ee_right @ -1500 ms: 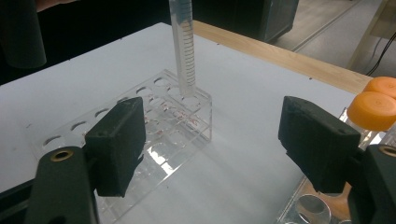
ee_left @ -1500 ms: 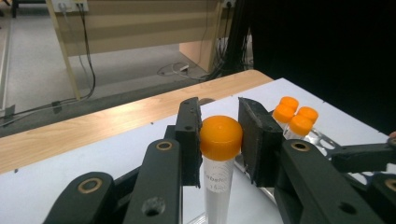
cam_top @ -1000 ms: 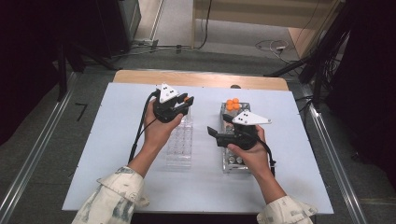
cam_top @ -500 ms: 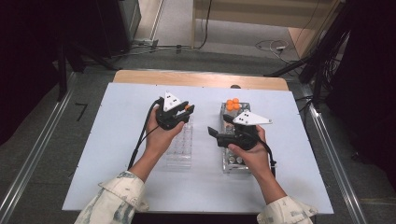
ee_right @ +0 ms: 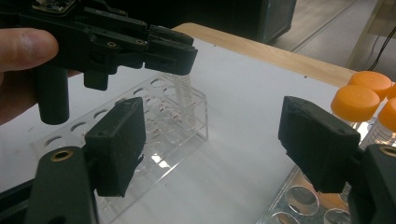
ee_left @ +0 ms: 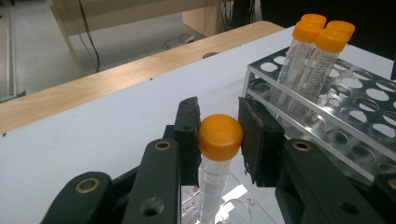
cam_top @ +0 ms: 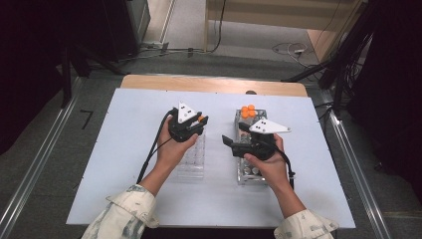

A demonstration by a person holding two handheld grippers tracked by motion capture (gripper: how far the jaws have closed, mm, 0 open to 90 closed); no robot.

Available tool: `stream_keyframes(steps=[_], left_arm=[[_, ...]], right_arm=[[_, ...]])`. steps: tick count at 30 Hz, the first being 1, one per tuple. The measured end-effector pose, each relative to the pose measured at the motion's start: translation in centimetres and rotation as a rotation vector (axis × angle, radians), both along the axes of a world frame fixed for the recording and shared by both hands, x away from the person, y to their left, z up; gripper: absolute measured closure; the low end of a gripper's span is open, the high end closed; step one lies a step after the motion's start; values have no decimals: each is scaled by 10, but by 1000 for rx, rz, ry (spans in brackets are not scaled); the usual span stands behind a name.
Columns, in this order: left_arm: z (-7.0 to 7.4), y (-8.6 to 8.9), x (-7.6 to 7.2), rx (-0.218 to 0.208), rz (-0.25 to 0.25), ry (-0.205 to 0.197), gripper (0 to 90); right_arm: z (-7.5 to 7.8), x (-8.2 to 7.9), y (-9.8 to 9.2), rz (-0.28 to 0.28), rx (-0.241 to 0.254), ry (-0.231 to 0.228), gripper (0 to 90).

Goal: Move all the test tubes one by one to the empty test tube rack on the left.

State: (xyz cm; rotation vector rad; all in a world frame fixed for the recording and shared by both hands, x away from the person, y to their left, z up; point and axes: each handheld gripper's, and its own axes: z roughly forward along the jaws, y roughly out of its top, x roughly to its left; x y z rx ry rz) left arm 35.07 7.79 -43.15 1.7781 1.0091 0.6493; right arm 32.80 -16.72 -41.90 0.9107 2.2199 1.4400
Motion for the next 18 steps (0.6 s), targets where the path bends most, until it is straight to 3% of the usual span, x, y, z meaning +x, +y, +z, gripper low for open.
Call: stream_keyframes(steps=[10,18], left_arm=[[1,-1,-2,-16,-9,5,571],[12,4,-8,-81,-9,0,406]], right_arm=[[1,0,-1,1,3,-3,219],[1,-1,-4,-4,6,-3,219]])
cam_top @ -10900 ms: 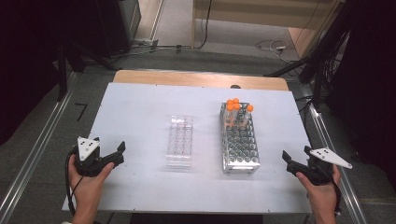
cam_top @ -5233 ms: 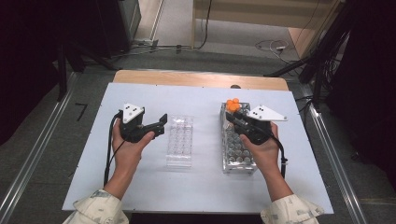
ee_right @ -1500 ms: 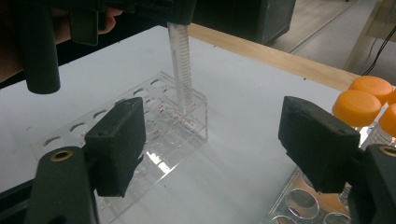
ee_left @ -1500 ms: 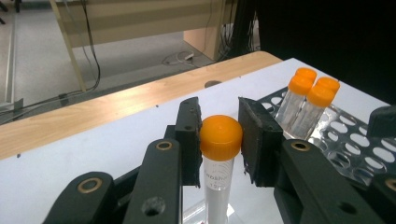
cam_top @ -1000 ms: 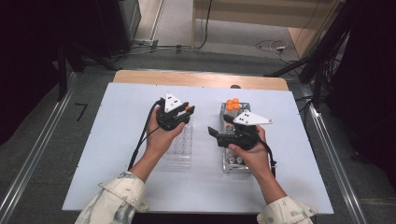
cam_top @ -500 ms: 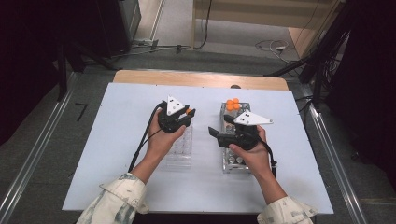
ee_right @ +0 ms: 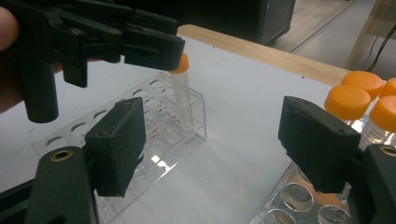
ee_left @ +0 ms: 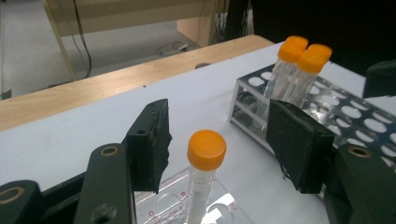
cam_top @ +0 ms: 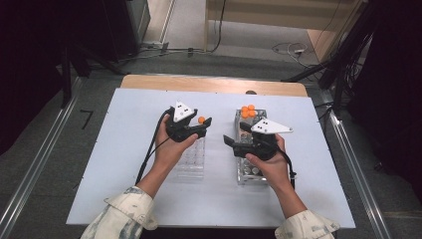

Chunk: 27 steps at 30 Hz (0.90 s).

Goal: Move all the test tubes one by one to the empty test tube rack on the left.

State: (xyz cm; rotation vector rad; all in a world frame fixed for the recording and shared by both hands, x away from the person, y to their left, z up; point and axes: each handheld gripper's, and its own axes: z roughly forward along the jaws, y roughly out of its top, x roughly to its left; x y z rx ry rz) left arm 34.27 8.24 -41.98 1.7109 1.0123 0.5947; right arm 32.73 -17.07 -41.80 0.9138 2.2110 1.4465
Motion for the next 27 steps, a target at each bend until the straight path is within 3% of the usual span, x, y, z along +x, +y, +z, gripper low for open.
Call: stream_keyframes(steps=[12,27], left_arm=[[11,9,-12,-46,4,-4,288],[0,26,-26,-45,22,-1,202]], right_arm=[[3,0,-10,-29,1,-10,219],[7,8,-43,-133,-8,-36,219]])
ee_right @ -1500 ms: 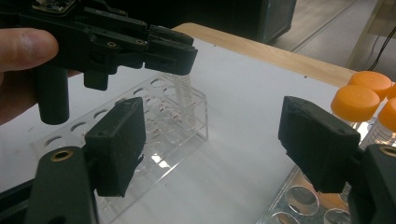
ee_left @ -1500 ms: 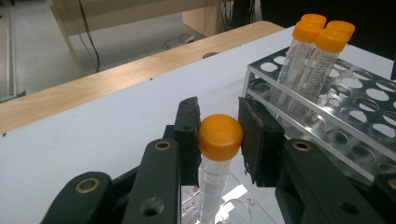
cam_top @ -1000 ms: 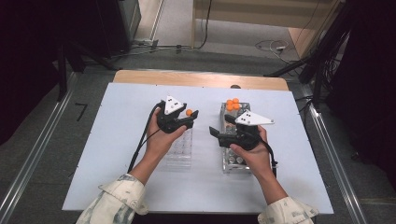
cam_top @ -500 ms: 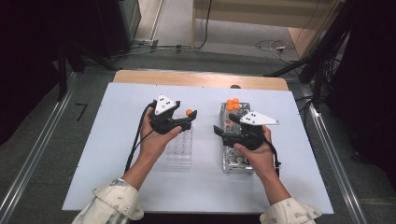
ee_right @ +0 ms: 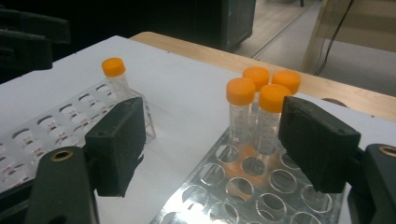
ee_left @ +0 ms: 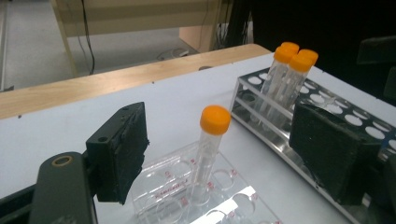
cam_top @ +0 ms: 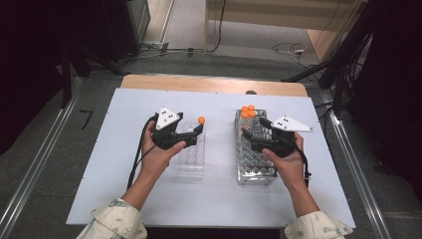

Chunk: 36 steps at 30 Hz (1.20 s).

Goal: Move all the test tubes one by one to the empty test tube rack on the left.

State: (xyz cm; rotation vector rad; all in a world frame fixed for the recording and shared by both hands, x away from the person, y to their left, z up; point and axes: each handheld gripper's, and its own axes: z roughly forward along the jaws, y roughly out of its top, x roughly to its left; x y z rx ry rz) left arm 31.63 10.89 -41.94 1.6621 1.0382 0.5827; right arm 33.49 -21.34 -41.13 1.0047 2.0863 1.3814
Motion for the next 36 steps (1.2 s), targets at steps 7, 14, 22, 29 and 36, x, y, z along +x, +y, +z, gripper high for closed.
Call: stream_keyframes(steps=[7,14,22,29,36], left_arm=[[-4,7,-2,0,5,24,187],[-6,15,-3,-15,25,25,187],[-7,15,-3,-16,23,28,188],[-7,15,-3,-18,22,32,190],[-8,14,-3,-18,20,36,192]], right_arm=[[-3,9,-5,-34,-30,-11,235],[-17,30,-10,-73,-49,5,297],[-33,51,-14,-58,-57,9,367],[-36,57,-12,-31,-68,13,466],[-38,59,-10,-12,-75,28,524]])
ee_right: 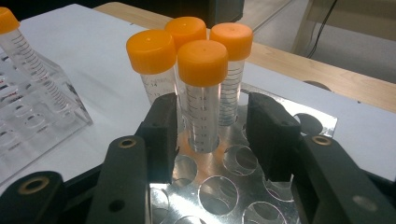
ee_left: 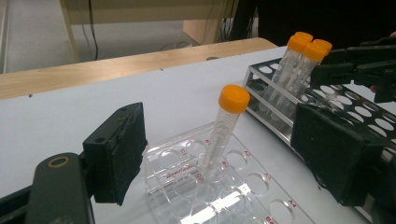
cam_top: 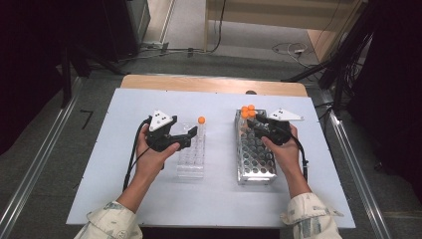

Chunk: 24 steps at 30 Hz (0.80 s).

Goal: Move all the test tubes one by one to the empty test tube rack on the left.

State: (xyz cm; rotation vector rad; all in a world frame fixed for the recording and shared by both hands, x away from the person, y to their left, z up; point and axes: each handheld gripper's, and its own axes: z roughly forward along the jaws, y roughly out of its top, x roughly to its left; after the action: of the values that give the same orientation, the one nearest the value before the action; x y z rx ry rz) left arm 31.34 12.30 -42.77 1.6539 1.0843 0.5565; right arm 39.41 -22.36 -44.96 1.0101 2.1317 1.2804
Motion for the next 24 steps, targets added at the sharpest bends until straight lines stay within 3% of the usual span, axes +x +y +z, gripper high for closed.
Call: stream_keyframes(steps=[13,24], left_arm=[[-2,-2,0,-2,-6,5,199],[-3,-1,1,-3,-5,10,199]], right_arm=[[-6,5,5,8,-36,12,605],[-6,6,5,13,-38,6,701]])
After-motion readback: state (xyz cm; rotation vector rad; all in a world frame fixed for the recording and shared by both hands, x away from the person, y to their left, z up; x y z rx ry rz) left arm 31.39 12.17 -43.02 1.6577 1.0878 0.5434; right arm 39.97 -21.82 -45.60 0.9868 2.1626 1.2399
